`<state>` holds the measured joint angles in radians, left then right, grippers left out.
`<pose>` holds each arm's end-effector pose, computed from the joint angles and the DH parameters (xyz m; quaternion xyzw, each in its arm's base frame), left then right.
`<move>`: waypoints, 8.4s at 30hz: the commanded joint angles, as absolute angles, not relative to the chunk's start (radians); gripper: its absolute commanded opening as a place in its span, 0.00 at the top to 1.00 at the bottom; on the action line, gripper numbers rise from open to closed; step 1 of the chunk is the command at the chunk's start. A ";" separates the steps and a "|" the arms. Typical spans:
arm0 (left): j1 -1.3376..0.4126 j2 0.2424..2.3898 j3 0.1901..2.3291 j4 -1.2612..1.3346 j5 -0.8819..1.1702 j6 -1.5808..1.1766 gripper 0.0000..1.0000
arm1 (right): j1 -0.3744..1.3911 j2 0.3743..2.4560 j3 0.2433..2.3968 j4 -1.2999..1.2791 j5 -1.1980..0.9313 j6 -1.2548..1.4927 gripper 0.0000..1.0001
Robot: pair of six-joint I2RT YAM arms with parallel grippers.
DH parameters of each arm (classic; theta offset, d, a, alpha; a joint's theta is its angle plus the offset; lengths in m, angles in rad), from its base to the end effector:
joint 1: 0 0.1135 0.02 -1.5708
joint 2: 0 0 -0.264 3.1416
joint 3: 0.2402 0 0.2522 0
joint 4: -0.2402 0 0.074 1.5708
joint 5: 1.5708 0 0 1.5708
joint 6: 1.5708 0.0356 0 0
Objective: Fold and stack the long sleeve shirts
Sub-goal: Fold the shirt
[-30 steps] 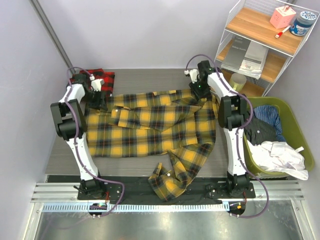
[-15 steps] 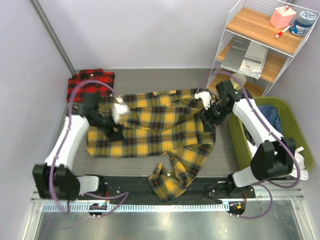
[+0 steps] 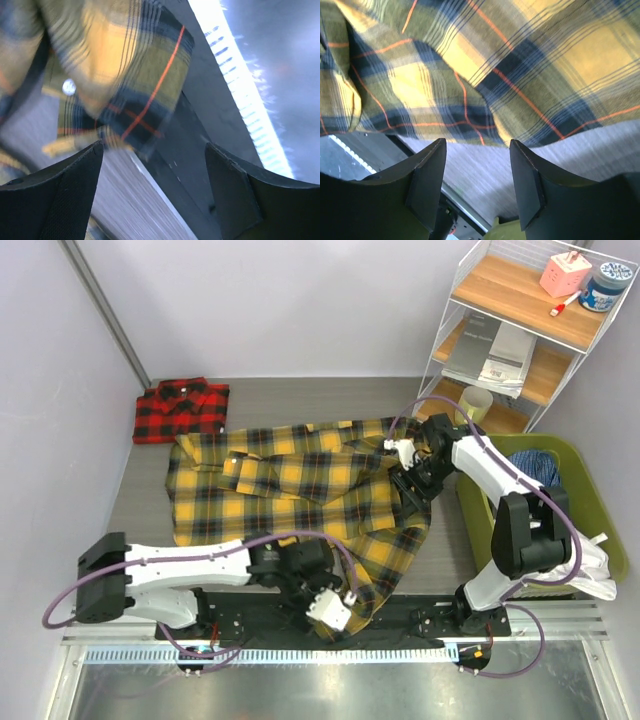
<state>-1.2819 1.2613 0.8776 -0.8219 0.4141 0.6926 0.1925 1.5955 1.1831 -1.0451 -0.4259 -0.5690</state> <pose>0.0510 -0.2219 0.2293 0.8237 0.4991 -0.2451 0.1113 0.2789 0.0693 0.2285 -0.3737 0.9015 0.1969 0.0939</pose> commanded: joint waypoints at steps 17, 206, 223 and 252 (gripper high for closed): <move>-0.991 1.399 1.105 -0.309 0.632 -0.157 1.00 | 0.150 1.707 1.437 -1.026 -0.453 -0.515 0.41; -0.258 0.936 1.215 -0.581 0.848 0.380 0.00 | 0.526 1.516 1.576 -0.736 -0.893 -0.785 0.99; -0.529 1.109 1.266 -0.626 0.830 0.468 0.14 | 0.675 1.382 1.520 -0.571 -0.745 -0.747 0.99; -0.620 1.231 1.589 -0.647 0.782 -0.037 1.00 | 0.230 1.275 1.419 -0.488 -0.439 -0.267 0.00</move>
